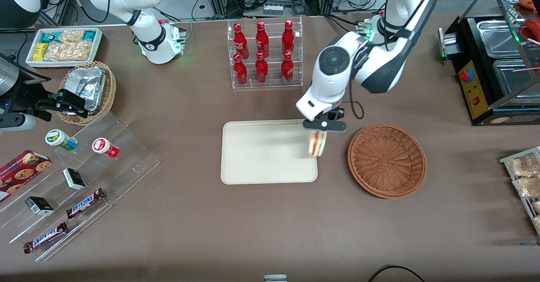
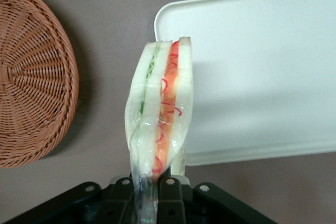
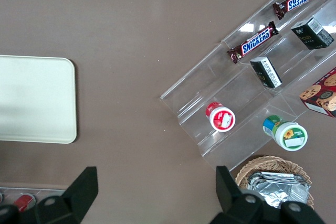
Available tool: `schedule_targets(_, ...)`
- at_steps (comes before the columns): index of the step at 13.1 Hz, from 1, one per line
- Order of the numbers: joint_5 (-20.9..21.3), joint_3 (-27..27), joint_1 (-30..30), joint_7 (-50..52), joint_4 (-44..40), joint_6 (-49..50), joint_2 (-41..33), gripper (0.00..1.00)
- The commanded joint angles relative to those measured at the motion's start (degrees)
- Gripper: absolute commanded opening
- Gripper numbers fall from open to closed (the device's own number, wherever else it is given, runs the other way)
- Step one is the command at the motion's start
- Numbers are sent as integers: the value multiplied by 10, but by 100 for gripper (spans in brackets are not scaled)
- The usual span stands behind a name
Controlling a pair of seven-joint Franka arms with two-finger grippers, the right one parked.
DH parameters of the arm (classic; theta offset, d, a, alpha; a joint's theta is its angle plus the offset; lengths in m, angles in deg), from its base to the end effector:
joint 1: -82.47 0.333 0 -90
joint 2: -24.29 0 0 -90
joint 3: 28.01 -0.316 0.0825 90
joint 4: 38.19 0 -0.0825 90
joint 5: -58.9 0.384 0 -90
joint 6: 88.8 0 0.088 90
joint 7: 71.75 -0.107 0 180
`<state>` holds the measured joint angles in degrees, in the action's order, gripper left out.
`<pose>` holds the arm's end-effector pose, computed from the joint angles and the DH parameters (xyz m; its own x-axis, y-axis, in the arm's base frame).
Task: Place sandwich from basket to tray
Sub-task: 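Lift the sandwich and carry it toward the cream tray, then lower the sandwich onto the middle of the cream tray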
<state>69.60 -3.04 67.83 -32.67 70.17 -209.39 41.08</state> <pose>0.4846 -0.3722 0.3597 0.9954 -0.0945 -0.0168 -0.0953 -0.9938 -0.0569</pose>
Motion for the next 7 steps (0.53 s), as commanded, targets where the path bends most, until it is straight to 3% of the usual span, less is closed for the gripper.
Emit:
schedule_targets(1, 44, 22, -2, 93, -67, 7, 71, 0)
schedule_targets(3, 94, 34, -2, 173, -84, 6, 101, 0)
schedule_targets(7, 100, 53, -2, 187, -102, -10, 128, 0)
